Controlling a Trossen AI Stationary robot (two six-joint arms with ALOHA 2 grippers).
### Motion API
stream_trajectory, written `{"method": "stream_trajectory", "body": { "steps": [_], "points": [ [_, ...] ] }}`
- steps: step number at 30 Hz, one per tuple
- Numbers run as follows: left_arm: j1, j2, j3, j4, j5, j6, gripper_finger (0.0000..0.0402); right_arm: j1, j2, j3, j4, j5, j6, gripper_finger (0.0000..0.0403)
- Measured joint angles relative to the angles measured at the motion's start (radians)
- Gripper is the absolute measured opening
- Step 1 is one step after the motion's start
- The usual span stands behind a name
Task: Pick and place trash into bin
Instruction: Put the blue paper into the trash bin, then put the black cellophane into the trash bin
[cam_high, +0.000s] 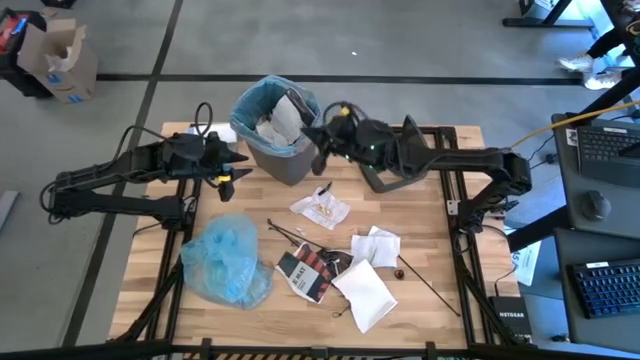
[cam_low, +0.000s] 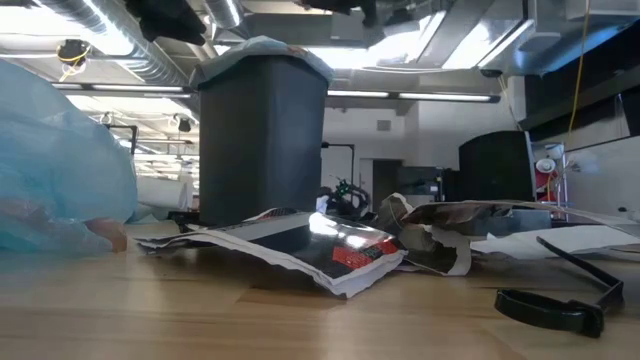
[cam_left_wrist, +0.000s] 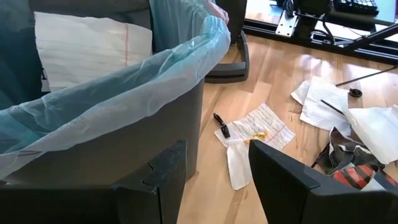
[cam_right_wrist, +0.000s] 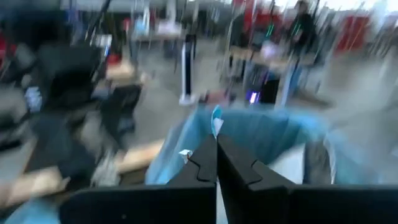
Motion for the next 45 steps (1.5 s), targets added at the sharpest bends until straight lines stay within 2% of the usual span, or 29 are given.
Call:
{"method": "stream_trajectory", "body": {
  "steps": [4, 11, 14, 21, 24, 28, 31, 34, 36, 40, 45],
  "points": [
    [0.000, 0.000, 0.000, 0.014, 0.000, -0.002, 0.0166, -0.054, 0.067, -0.001, 0.154, -0.002, -0.024, 0.0003],
    [0.000, 0.005, 0.000, 0.011, 0.000, -0.004, 0.0166, -0.117, 0.135, 0.069, 0.103, -0.028, -0.002, 0.0007],
    [0.000, 0.008, 0.000, 0.010, 0.000, -0.008, 0.0166, -0.118, 0.136, 0.121, -0.008, -0.047, -0.002, 0.0035],
    [0.000, 0.010, 0.000, 0.008, 0.000, -0.010, 0.0166, -0.111, 0.135, 0.244, -0.239, -0.027, -0.002, 0.0149],
    [0.000, 0.010, 0.000, 0.008, 0.000, -0.011, 0.0166, -0.105, 0.134, 0.324, -0.402, -0.030, -0.002, 0.0187],
    [0.000, 0.010, 0.000, 0.000, 0.000, -0.012, 0.0166, -0.077, 0.134, 0.446, -0.716, -0.080, -0.001, 0.0213],
    [0.000, 0.010, 0.000, -0.006, 0.000, -0.012, 0.0166, -0.038, 0.128, 0.480, -0.894, -0.090, -0.009, 0.0217],
    [0.000, 0.010, 0.000, -0.009, 0.000, -0.012, 0.0166, 0.002, 0.130, 0.469, -1.057, -0.090, -0.022, 0.0216],
    [0.000, 0.010, 0.000, -0.012, 0.000, -0.007, 0.0166, 0.027, 0.130, 0.426, -1.104, -0.078, -0.014, 0.0213],
    [0.000, 0.010, 0.000, -0.012, 0.000, -0.005, 0.0166, 0.051, 0.133, 0.284, -1.057, -0.046, -0.001, 0.0206],
    [0.000, 0.010, 0.000, -0.012, 0.000, 0.006, 0.0166, 0.039, 0.140, 0.058, -0.859, -0.044, -0.030, 0.0199]
  ]
}}
